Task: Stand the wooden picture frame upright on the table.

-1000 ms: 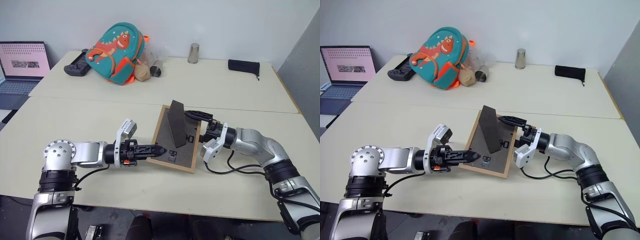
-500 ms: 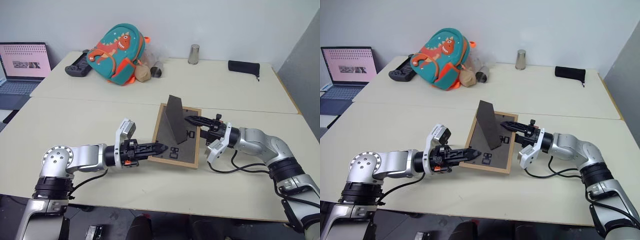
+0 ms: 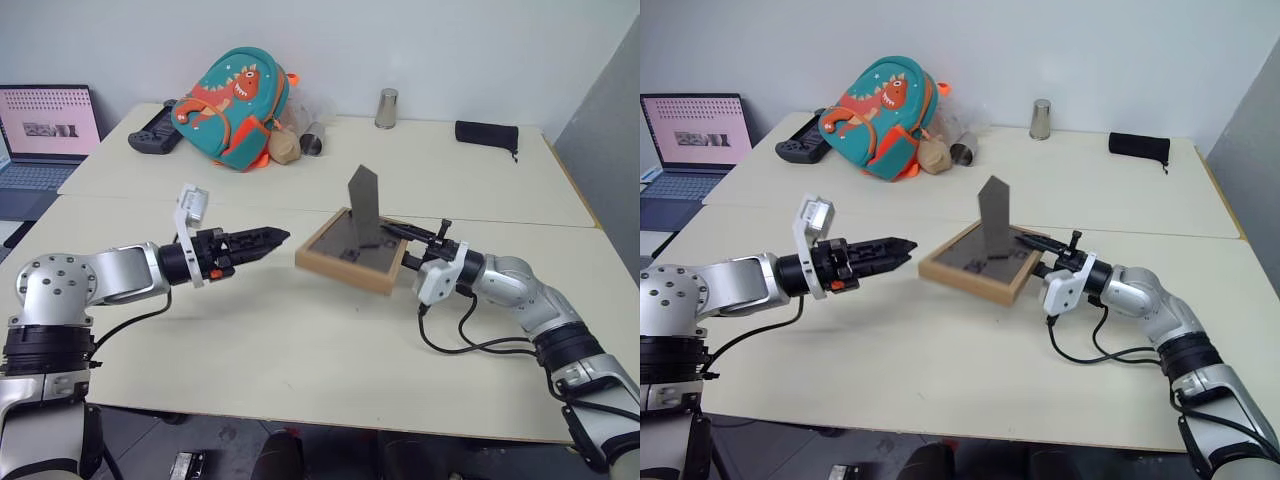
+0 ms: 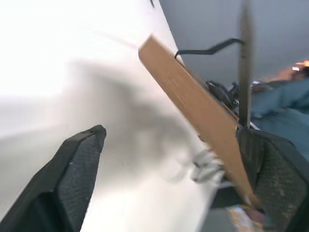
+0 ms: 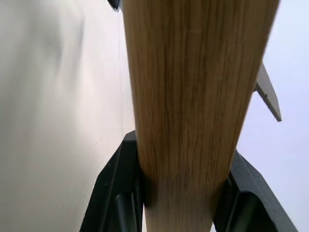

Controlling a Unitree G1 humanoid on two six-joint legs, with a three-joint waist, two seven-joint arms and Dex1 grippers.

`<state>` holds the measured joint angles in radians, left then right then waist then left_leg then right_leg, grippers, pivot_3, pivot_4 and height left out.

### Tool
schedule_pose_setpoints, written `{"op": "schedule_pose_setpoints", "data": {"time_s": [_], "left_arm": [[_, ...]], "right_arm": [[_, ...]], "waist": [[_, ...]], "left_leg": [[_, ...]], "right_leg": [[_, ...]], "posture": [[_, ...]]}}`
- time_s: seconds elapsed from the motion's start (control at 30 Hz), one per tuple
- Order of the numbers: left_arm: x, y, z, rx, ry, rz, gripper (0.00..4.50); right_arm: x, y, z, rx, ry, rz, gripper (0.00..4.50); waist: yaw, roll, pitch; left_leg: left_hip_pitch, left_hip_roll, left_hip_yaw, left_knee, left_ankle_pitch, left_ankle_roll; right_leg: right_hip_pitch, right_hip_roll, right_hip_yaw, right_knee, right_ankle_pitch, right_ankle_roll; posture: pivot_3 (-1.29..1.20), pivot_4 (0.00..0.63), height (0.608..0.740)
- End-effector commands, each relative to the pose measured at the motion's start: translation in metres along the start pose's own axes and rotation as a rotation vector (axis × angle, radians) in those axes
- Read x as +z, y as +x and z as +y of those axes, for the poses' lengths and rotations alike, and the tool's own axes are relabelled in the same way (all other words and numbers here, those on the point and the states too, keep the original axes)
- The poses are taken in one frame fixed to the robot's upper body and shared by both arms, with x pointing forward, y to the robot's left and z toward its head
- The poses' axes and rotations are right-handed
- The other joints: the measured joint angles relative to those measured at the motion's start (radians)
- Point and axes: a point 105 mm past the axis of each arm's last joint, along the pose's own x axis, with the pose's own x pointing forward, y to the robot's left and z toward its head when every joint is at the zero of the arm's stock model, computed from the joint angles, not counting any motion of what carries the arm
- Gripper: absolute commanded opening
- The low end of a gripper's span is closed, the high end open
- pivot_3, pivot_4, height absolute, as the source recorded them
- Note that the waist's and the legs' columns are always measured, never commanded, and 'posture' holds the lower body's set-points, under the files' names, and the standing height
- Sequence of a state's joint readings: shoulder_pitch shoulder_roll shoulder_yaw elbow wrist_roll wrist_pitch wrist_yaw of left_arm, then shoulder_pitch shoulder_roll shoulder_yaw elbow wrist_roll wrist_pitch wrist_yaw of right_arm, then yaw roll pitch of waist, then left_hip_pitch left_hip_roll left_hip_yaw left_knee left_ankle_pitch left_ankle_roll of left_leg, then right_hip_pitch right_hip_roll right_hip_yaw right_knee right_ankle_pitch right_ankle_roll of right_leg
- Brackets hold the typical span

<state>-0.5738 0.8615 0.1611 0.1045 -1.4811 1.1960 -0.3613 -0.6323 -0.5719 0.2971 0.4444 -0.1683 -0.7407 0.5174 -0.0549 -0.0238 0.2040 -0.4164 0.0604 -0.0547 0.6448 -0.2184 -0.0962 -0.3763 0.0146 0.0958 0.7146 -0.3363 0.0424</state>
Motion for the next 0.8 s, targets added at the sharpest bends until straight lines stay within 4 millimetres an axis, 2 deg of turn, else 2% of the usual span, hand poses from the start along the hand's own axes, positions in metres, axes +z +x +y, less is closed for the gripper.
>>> {"op": "schedule_pose_setpoints", "data": {"time_s": [0.03, 0.17, 0.27, 0.37, 0.47, 0.53, 0.67, 0.8], "left_arm": [[-0.002, 0.004, -0.005, 0.153, 0.34, 0.005, 4.5], [0.002, 0.009, -0.002, 0.303, 0.613, -0.079, 4.5], [0.0, 0.013, -0.01, 0.305, 0.744, -0.139, 4.5], [-0.004, 0.015, -0.009, 0.335, 0.801, -0.189, 4.5], [-0.012, 0.015, -0.004, 0.345, 0.797, -0.186, 4.5], [-0.014, 0.015, -0.004, 0.335, 0.783, -0.188, 4.5], [-0.011, 0.01, 0.005, 0.389, 0.783, -0.201, 4.5], [-0.013, 0.008, 0.01, 0.408, 0.771, -0.199, 4.5]], "right_arm": [[0.006, 0.012, -0.02, -0.018, 0.448, -0.015, 1.33], [0.01, 0.023, -0.024, 0.012, 0.82, -0.025, 1.33], [0.011, 0.033, -0.024, 0.023, 1.002, -0.043, 1.33], [0.002, 0.042, -0.022, -0.001, 1.097, -0.032, 1.33], [-0.016, 0.047, -0.006, 0.005, 1.197, 0.001, 1.33], [-0.023, 0.047, 0.0, 0.013, 1.247, 0.011, 1.33], [-0.04, 0.039, 0.031, 0.031, 1.268, 0.09, 1.33], [-0.041, 0.038, 0.039, 0.028, 1.312, 0.098, 1.33]], "waist": [[-0.001, 0.0, 0.0], [0.006, 0.0, 0.0], [0.008, 0.0, 0.0], [0.008, 0.0, 0.0], [0.005, 0.0, 0.0], [0.007, 0.0, 0.0], [0.01, 0.0, 0.0], [0.008, 0.0, 0.0]], "left_leg": [[0.0, 0.0, 0.0, 0.0, 0.0, 0.0], [0.0, 0.001, -0.001, 0.0, 0.0, 0.0], [0.0, 0.001, 0.0, 0.0, -0.001, 0.003], [0.0, 0.0, 0.001, 0.0, -0.002, 0.004], [-0.001, 0.0, 0.001, -0.001, -0.002, 0.004], [-0.001, 0.0, 0.001, -0.002, -0.002, 0.004], [-0.002, 0.0, 0.002, -0.002, -0.002, 0.004], [-0.002, 0.0, 0.002, -0.002, -0.002, 0.004]], "right_leg": [[0.0, 0.0, 0.0, 0.0, 0.0, 0.0], [0.0, 0.001, -0.001, 0.001, 0.0, 0.0], [0.0, 0.001, 0.0, 0.001, 0.0, 0.0], [-0.001, 0.001, 0.0, 0.0, 0.0, 0.0], [-0.002, 0.001, 0.0, -0.001, 0.0, 0.0], [-0.002, 0.001, 0.0, -0.001, 0.0, 0.0], [-0.003, 0.001, 0.001, -0.001, 0.0, 0.0], [-0.003, 0.001, 0.0, -0.001, 0.0, 0.0]], "posture": [[0.0, 0.15, 0.74], [0.0, 0.15, 0.74], [0.0, 0.15, 0.74], [0.0, 0.15, 0.74], [0.0, 0.15, 0.74], [0.0, 0.15, 0.74], [0.0, 0.15, 0.74], [0.0, 0.15, 0.74]]}}
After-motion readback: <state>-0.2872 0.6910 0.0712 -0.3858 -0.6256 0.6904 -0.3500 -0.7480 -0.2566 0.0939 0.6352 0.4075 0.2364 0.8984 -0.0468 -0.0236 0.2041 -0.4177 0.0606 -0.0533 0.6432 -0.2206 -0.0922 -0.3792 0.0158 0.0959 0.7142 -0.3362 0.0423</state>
